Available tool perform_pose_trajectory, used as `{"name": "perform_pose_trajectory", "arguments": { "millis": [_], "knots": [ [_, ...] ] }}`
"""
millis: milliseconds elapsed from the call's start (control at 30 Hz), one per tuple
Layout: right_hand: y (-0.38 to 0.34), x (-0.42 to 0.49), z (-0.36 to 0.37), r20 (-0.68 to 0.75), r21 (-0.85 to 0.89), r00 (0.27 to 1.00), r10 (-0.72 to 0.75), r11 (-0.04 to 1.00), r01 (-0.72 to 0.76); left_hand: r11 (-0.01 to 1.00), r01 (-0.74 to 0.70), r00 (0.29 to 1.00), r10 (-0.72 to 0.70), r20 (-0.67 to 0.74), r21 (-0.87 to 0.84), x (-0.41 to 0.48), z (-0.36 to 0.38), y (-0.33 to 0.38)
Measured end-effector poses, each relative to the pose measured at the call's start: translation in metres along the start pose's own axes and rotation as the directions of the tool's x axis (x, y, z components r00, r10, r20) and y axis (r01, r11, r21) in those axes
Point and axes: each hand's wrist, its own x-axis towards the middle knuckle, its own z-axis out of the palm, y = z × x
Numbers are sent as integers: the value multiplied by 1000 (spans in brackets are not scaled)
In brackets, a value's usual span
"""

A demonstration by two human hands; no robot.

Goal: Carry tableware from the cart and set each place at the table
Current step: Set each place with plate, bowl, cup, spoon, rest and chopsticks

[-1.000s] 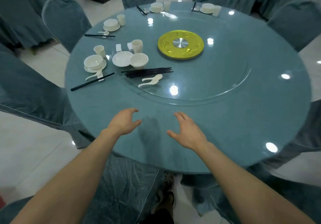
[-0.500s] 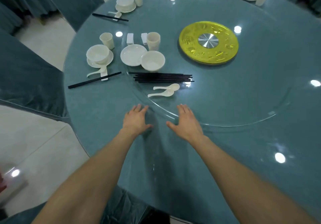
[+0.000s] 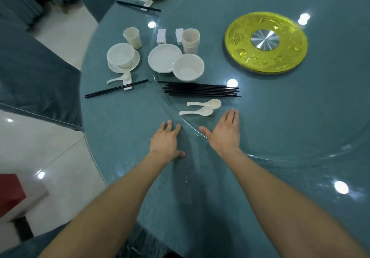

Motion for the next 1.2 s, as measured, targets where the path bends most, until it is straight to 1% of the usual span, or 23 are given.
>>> {"name": "perform_pose_trajectory", "arguments": {
  "millis": [133,367,500,867,1100,1200],
  "knots": [
    [1,4,7,11,-103,1000,-8,995,9,1000,-5,1000,5,6,16,0,-3,3],
    [10,2,7,3,-162,999,-38,986,38,1000,3,1000,-3,-1,10,0,-2,1],
    [23,-2,5,9,-122,999,-50,991,51,1000,12,1000,-12,8,10,0,-3,4],
    [76,-19,-7,18,129,997,-70,989,67,999,33,999,-33,29,2,1,-3,2],
    [115,-22,-8,9,143,994,-109,984,107,997,47,999,-49,22,61,-1,-7,5],
    [131,-23,-8,11,201,994,-108,974,103,997,60,998,-62,34,53,0,-8,7]
  ]
}}
